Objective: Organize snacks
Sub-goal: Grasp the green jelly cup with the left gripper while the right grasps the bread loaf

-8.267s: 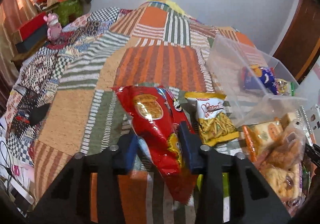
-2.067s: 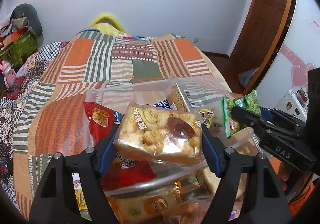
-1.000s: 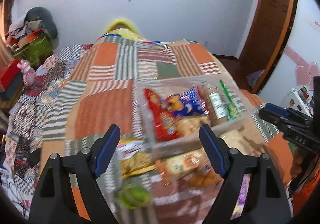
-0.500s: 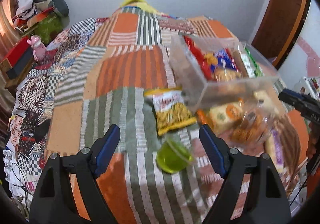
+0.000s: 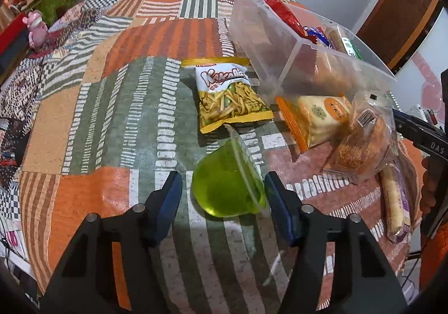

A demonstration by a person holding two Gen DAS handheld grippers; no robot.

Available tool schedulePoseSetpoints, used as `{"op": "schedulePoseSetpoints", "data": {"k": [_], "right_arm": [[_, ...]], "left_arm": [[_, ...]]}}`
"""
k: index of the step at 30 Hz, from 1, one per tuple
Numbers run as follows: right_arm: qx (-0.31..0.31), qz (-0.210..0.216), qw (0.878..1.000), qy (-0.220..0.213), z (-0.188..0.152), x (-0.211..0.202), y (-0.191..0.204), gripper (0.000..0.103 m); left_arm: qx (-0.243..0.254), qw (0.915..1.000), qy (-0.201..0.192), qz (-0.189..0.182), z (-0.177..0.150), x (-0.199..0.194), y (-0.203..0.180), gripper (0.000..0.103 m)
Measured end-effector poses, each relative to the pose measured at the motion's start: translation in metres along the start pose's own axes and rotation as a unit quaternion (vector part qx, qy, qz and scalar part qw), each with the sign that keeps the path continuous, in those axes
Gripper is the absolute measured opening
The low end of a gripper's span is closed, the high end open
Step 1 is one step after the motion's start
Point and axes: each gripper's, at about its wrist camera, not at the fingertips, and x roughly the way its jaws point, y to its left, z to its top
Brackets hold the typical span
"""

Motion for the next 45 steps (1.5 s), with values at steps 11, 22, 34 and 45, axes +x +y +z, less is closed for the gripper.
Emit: {"op": "schedulePoseSetpoints", "data": {"k": [11,22,34,45], "right_arm": [[-0.011,-0.015,1.0,-0.009,-0.005,0.0,-0.001,0.056],[0.009,-0.018,0.999,-0.04,-0.006,-0.025,-0.014,0.053],[0.025,-0.027,0.994,-0.104,0.01,-0.071,-0.027,0.053],[0.024,-0.044,0.988,-0.148,0.046,-0.074,-0.033,0.053]], "left_arm": [[0.013,0.9992,-0.035,0.014,0.007,-0.01,-0.011,0.04],[0.023,0.9959,-0.084,0.024,0.026,-0.052,-0.024,0.04],[0.04,0.9872,-0.154,0.002,0.071,-0.091,-0.061,0.04],[0.072,0.9839,-0.162,-0.02,0.113,-0.069,-0.1,0.04]]}}
